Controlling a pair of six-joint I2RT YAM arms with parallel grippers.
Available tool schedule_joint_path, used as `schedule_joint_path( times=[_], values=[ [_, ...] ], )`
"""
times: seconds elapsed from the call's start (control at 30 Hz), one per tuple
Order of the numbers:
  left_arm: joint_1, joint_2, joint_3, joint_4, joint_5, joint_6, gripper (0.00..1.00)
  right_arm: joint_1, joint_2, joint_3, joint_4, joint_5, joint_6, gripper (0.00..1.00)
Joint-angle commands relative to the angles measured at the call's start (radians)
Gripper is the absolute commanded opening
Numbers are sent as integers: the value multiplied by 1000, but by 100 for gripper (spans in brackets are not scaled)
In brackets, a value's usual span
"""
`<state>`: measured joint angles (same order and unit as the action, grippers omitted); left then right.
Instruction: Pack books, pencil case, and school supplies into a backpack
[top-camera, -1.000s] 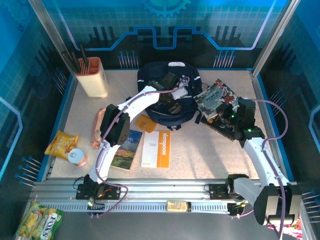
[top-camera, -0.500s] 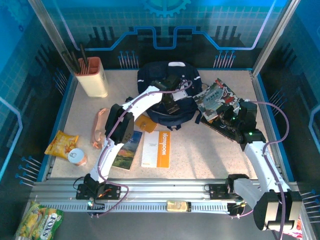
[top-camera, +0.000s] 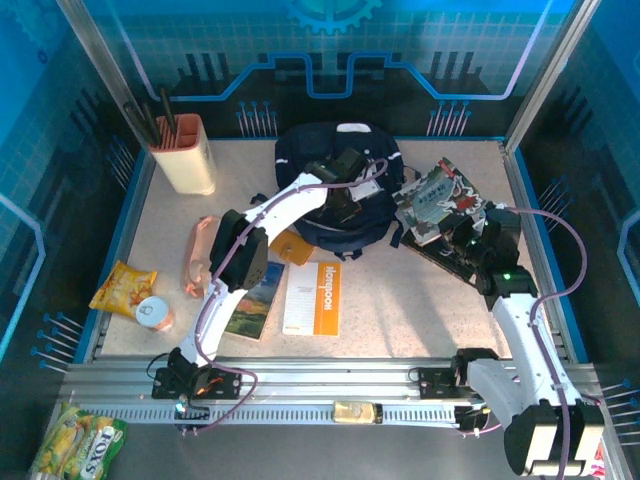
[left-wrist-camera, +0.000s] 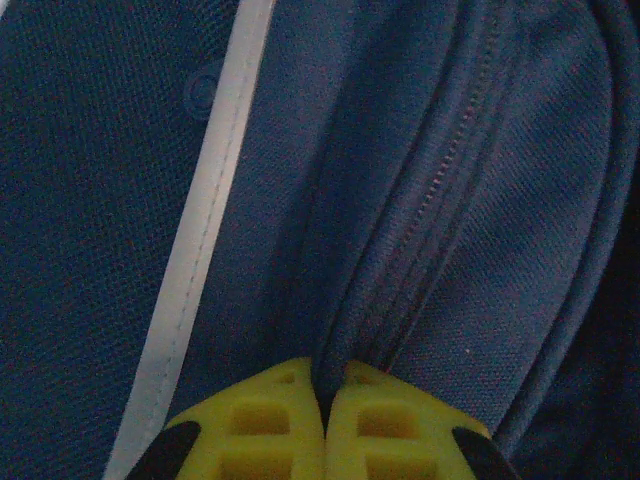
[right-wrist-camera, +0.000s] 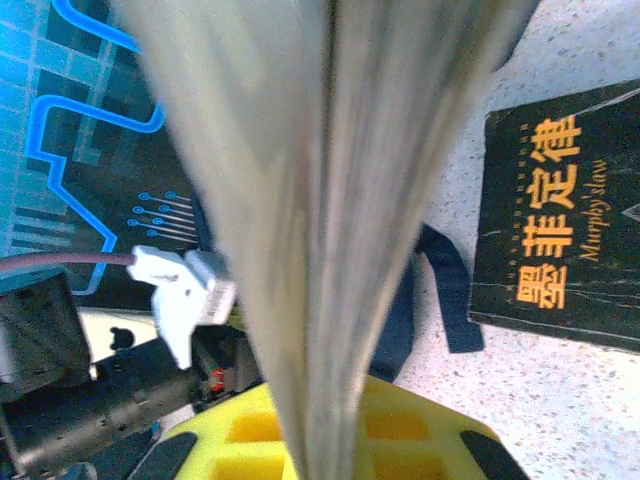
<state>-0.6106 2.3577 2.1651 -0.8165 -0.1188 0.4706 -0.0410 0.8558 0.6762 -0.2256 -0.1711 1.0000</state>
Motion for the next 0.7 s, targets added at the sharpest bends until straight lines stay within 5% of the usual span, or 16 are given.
schedule_joint_path(
  times=[0.0, 0.3, 0.47, 0.67],
  values=[
    [11, -97, -6, 94, 24, -40, 0, -23, -39, 30, -60, 42, -41, 4],
    [12, -225, -80, 271, -13, -182, 0, -34, -105, 28, -170, 34, -25, 5],
    [10, -298, -143, 409, -10, -307, 0, -33, -75, 22, -151, -96, 55, 6],
    [7, -315, -131, 495, -29, -388, 0, 37, -26, 34, -169, -114, 153, 5]
  ],
)
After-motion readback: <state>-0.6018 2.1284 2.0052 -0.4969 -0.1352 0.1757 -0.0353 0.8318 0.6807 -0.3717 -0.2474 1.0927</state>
